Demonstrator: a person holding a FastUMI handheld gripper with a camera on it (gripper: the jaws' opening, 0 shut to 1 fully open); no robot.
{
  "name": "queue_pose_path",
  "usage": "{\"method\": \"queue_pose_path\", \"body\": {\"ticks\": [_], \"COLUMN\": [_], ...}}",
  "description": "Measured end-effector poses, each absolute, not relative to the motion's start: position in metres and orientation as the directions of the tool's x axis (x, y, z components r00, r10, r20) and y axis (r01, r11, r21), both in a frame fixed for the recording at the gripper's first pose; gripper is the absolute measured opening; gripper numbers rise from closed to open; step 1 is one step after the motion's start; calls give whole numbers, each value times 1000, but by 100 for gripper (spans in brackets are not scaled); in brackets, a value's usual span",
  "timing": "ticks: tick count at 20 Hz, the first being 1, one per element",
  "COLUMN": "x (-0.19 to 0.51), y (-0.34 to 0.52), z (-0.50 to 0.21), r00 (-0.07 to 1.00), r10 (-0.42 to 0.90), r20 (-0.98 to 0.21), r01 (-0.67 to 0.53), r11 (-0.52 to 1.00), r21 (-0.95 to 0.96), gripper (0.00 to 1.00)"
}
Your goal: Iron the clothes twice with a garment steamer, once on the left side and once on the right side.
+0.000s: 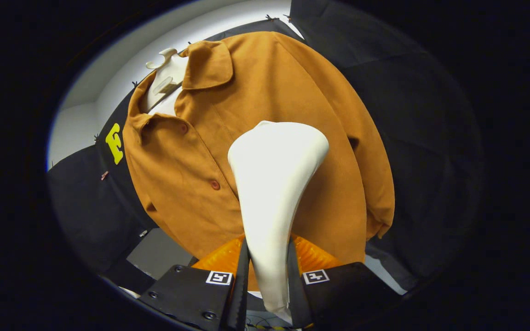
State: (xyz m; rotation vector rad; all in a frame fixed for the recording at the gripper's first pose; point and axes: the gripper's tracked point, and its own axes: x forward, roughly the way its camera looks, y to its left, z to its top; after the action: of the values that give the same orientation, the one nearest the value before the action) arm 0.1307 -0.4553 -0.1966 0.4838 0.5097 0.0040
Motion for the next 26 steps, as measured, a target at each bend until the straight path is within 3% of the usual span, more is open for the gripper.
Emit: {"method": "queue_pose_path", "body": {"ticks": [17,22,26], "x": [69,48,31], "y": [-464,-465,-452], "z": [-327,-331,-293], "r00": [706,680,713], "r10": [90,39,-18], "r20": [-703,-733,-701], "r01": [340,400,405], "r11": [827,818,827], "r21": [448,414,390], "gripper": [41,41,41]}}
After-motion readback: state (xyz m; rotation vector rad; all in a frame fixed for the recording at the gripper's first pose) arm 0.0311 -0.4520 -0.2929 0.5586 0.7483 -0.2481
